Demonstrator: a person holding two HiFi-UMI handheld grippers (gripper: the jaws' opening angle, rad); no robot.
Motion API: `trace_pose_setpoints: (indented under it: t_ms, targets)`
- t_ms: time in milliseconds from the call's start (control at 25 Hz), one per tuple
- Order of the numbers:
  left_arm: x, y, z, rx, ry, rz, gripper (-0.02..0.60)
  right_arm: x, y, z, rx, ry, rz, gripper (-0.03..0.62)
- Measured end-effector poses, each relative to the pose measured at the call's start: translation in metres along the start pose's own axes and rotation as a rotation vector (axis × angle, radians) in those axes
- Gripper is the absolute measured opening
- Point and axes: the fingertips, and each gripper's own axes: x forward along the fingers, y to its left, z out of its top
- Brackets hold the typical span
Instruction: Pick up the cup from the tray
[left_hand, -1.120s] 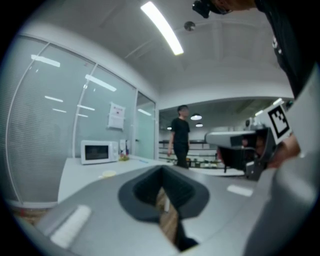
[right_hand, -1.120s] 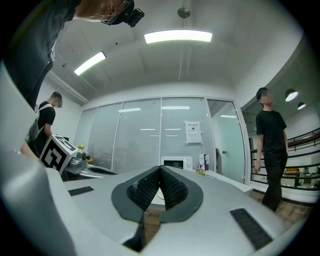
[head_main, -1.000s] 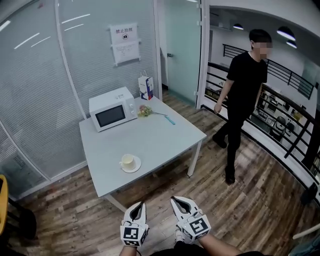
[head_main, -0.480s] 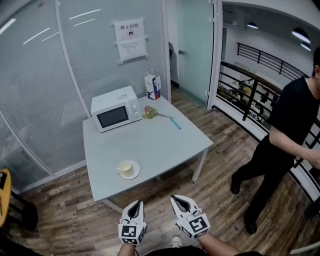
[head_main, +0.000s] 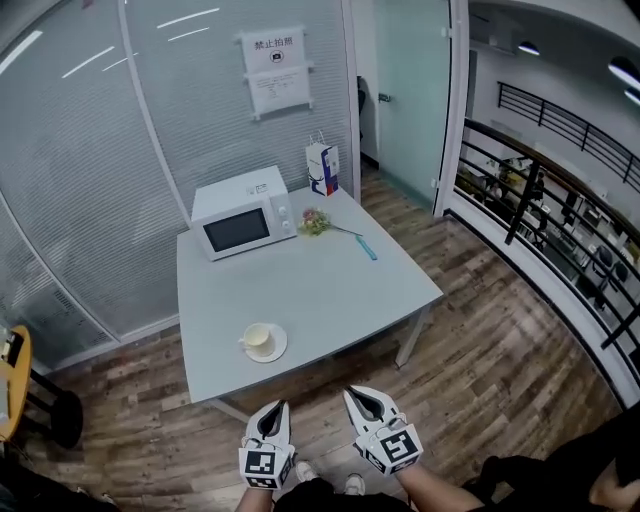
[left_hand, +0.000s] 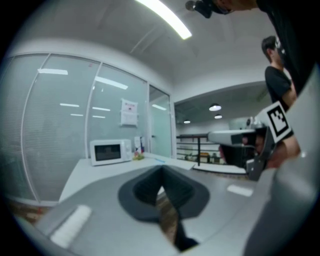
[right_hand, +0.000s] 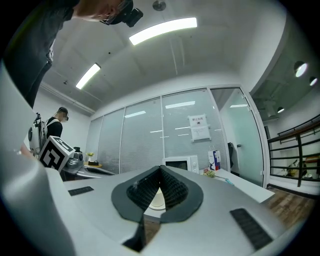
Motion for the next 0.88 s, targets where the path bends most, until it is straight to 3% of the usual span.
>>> trace_pose_setpoints:
  t_ms: [880]
  targets:
    - [0.115,0.149,0.004,-0.060,-0.035,0.045,0.005,0.203,-0.017,-0.002,-0.082,0.049,0.110,0.006]
